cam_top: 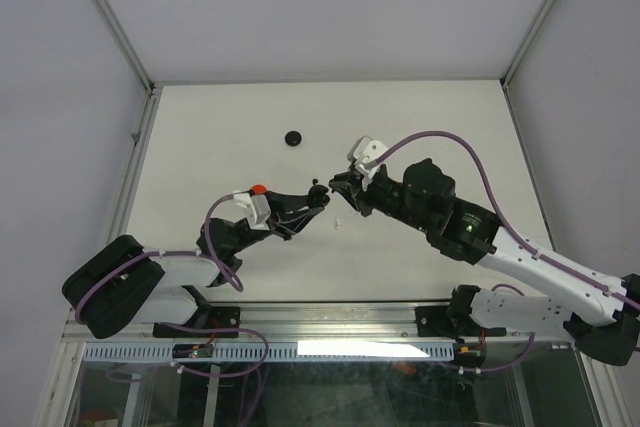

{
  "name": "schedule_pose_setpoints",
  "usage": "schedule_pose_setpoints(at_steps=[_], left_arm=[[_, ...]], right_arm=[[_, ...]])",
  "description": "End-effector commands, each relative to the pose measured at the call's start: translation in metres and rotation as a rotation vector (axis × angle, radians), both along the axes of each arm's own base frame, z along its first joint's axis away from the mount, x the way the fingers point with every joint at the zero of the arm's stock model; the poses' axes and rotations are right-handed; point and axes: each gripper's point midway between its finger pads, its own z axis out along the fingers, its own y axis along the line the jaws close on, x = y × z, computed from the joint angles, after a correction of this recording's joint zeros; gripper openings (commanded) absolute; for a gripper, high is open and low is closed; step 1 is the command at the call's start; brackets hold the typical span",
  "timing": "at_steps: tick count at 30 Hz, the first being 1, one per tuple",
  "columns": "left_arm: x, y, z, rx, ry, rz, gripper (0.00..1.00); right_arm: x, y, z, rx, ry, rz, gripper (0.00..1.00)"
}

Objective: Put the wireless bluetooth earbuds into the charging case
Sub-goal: Place the earbud in the charging case.

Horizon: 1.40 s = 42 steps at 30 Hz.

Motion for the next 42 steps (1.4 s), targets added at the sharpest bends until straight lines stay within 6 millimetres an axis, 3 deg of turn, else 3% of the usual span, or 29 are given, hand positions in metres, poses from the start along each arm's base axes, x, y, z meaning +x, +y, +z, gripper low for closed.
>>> schedule_pose_setpoints(at_steps=[1,9,20,42], left_arm=[[-0.016,0.009,0.055,-0.17,-0.104,-0.043,0.0],[-0.021,0.011,0.059,-0.187,-0.096,-0.062,0.0],[-0.024,0.011,0.059,-0.192,-0.086,-0.079,0.0],[-0.019,0.014,0.065,-0.232,-0.052,-0.063,0.0]], right_arm=[[-0.004,0.015,0.022,0.04,-0.106,0.028,0.05],[-0.006,0.034,0.001,-0.052,-0.135,0.028,0.05],[-0.002,0.038,-0.02,-0.119,-0.136,0.002,0.05],[-0.018,0.05,-0.03,-0.141,-0.096,0.101,0.05]])
